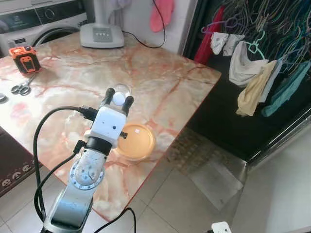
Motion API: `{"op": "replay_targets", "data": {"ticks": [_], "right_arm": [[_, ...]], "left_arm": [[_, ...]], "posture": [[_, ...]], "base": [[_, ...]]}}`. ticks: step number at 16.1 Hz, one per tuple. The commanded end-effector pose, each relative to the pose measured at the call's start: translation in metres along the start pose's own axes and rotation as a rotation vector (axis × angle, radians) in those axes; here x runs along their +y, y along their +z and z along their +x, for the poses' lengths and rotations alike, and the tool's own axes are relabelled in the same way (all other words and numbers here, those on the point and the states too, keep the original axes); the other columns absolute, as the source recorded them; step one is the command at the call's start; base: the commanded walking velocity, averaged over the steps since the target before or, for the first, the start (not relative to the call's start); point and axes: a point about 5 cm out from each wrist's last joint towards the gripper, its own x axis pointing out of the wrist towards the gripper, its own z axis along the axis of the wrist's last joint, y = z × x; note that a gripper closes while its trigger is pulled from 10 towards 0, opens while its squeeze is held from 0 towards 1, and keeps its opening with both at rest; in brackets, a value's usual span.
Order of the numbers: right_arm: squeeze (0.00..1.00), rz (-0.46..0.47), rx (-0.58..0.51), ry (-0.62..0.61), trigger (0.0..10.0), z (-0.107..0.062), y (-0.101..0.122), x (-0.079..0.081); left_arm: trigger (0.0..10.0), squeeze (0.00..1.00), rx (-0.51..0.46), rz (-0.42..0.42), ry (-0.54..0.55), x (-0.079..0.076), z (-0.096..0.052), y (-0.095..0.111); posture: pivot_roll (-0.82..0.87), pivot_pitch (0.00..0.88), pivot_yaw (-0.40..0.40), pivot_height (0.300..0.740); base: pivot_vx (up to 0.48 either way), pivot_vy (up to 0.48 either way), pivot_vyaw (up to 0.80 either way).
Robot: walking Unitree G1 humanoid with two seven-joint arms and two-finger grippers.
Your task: Restocking fridge
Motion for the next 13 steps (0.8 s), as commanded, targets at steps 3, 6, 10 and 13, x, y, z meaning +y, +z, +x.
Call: {"op": "replay_targets", "data": {"ticks": [3, 6, 10, 13], "right_arm": [[0.00, -0.011, 0.032, -0.008, 10.0, -0.0013, -0.0089, -0.0045], [0.00, -0.015, 0.033, -0.007, 10.0, -0.0014, -0.0095, -0.0044], [0.00, -0.016, 0.037, -0.005, 10.0, -0.0014, -0.0099, -0.0033], [0.00, -0.015, 0.039, -0.003, 10.0, -0.0013, -0.0102, -0.0026]], "left_arm": [[10.0, 0.00, -0.026, 0.003, -0.011, -0.0024, 0.0010, 0.0068], [10.0, 0.00, -0.019, 0.002, -0.016, -0.0028, 0.0001, 0.0053], [10.0, 0.00, -0.019, 0.002, -0.022, -0.0022, 0.0006, 0.0050], [10.0, 0.00, -0.024, 0.002, -0.032, -0.0034, 0.0015, 0.0059]], "posture": [[0.12, 0.060, -0.130, 0.740], [0.12, 0.060, -0.129, 0.740], [0.13, 0.060, -0.125, 0.740], [0.13, 0.059, -0.123, 0.740]], "base": [[0.000, -0.240, -0.65], [0.000, -0.241, -0.71], [0.000, -0.242, -0.70], [0.000, -0.080, -0.70]]}}
